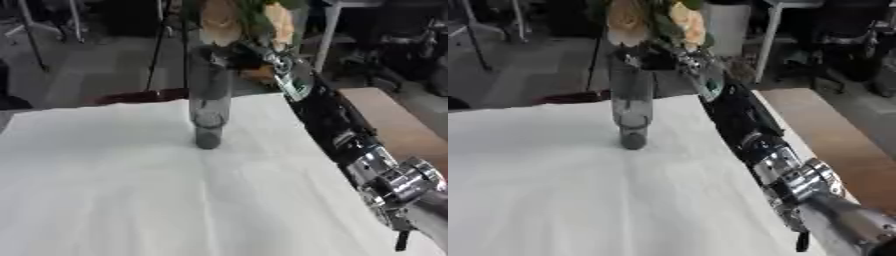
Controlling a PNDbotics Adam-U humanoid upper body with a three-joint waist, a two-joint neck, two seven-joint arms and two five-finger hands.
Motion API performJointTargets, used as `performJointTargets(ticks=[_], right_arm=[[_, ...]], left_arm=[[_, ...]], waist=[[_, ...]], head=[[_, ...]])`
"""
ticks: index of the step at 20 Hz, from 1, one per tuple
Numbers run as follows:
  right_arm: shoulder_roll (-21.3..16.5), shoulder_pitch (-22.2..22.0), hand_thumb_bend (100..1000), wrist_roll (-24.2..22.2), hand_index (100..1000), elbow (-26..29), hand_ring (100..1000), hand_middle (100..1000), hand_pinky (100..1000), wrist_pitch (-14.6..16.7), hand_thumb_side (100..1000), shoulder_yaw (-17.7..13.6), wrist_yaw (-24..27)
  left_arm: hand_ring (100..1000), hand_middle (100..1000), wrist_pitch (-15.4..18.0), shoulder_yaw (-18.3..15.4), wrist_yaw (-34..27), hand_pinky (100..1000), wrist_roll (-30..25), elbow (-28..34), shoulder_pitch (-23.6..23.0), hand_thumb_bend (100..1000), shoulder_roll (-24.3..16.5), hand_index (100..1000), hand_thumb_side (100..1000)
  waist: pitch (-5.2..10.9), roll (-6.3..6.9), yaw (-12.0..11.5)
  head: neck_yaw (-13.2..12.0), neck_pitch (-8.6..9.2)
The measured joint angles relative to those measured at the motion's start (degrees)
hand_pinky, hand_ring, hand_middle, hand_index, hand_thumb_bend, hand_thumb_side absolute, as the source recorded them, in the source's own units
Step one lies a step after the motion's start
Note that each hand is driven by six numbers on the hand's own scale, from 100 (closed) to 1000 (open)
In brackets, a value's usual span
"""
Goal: Arrange flowers into the vase.
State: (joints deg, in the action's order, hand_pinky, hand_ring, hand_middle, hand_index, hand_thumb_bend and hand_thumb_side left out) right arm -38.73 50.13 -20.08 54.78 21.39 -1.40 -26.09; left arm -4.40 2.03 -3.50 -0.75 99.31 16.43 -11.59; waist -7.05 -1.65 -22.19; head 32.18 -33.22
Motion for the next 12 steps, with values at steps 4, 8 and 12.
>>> performJointTargets(ticks=[4,8,12], right_arm=[[0.0,-0.5,563,-1.4,1000,0.0,1000,848,1000,0.4,844,0.0,1.0],[0.0,-1.1,691,-3.3,1000,0.0,1000,846,1000,0.7,811,-0.1,3.2],[0.0,-1.3,691,-4.6,1000,0.4,1000,846,1000,0.5,811,-0.4,5.1]], left_arm=[[699,617,0.0,0.0,0.0,578,0.0,0.0,-0.1,899,0.0,660,643],[698,617,0.0,-0.1,0.0,578,0.0,0.0,-0.2,899,0.0,659,643],[698,617,0.1,-0.1,0.0,578,0.1,0.0,-0.2,899,0.0,659,643]], waist=[[0.05,-0.27,0.3],[0.05,-0.27,0.6],[0.05,-0.27,0.6]], head=[[0.0,0.00],[0.0,0.00],[0.0,0.00]])
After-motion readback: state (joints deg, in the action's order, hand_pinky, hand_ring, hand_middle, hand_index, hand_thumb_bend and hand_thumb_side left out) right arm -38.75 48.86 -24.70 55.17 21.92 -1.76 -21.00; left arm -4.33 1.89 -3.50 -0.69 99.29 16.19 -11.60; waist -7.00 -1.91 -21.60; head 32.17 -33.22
